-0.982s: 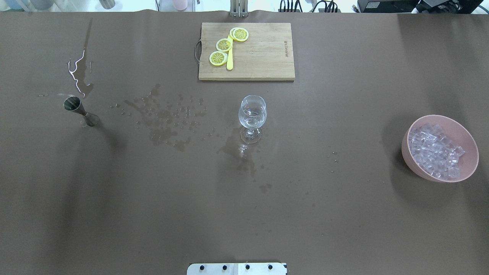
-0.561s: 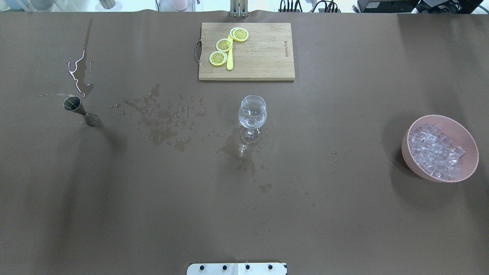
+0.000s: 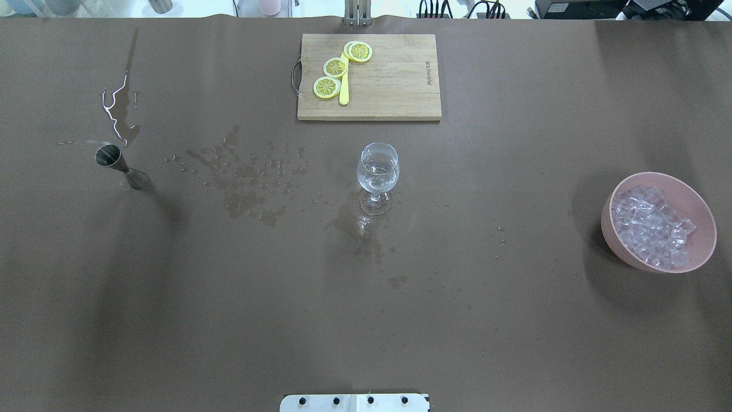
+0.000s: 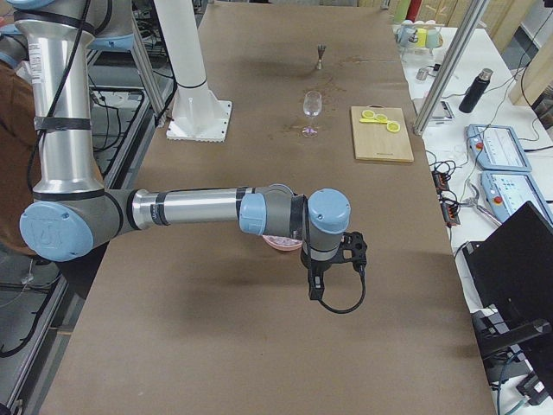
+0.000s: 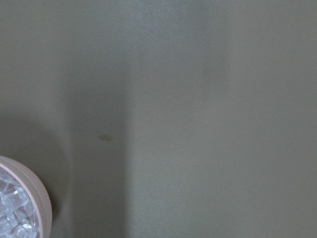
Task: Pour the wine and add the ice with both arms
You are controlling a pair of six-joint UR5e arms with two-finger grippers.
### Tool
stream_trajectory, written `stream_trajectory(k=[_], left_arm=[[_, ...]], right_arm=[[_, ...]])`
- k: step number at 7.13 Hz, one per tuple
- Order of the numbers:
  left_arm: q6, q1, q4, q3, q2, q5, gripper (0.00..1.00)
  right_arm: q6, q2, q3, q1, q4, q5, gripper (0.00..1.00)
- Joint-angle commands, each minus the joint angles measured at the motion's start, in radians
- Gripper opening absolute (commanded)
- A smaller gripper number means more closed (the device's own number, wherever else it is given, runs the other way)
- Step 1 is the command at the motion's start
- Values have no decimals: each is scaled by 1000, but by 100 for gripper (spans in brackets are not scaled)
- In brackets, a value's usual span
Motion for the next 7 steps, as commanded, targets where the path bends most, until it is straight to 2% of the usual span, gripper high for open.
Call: stream_trajectory(k=[1,2,3,5,7], left_arm=[[-3,0,0,-38,-4,10,99],[-49,0,11,-52,-22,10,99],[-210,8,9,-118,-21,13,99],[-375,87,6,-306,3,15,99],[-649,162,-12,-446,23,35,99]], right_arm=[[0,2,1,0,0,2,100],[0,0,-1,0,0,2,100],[-2,-2,-1,0,0,5,100],[-2,-8,-1,-2,0,12,100],[-2,-11,1,0,0,20,100]])
